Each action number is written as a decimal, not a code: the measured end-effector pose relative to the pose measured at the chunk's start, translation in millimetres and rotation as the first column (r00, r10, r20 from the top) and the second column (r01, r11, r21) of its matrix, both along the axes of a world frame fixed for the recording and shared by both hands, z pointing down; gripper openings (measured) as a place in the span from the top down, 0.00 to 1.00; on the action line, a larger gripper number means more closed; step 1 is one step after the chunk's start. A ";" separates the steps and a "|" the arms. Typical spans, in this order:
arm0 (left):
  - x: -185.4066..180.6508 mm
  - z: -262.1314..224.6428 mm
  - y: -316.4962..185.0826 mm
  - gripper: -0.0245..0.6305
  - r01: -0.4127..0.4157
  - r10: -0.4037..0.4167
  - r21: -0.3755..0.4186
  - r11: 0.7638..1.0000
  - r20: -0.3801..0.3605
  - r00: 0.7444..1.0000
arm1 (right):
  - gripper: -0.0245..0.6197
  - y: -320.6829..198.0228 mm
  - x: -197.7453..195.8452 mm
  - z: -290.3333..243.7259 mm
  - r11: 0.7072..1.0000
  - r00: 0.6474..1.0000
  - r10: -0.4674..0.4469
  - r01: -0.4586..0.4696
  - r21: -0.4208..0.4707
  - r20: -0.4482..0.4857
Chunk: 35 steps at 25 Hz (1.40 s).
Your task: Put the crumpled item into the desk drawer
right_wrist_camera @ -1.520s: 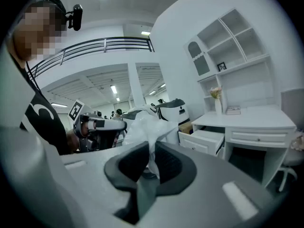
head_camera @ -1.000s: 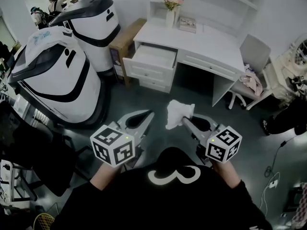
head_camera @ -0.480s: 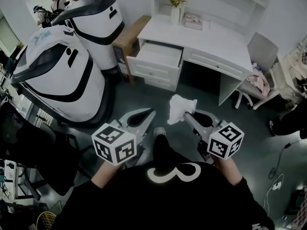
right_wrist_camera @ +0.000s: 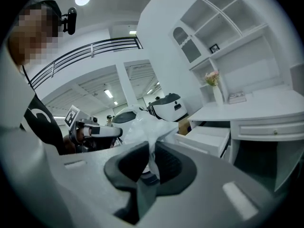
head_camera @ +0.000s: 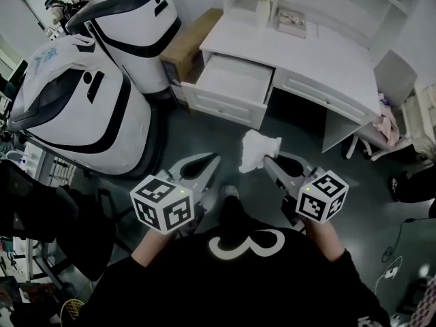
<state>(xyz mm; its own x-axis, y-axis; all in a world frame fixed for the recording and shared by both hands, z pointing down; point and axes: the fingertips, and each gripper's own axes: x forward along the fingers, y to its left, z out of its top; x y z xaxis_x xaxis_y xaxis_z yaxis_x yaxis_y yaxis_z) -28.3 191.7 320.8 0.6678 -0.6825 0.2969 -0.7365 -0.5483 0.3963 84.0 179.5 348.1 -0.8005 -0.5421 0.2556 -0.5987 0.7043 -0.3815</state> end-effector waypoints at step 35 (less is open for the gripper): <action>-12.1 47.8 -321.0 0.95 -0.054 0.056 -0.109 0.993 0.015 0.998 | 0.90 -314.2 -15.1 56.6 0.987 0.997 0.035 -0.046 -0.153 -0.069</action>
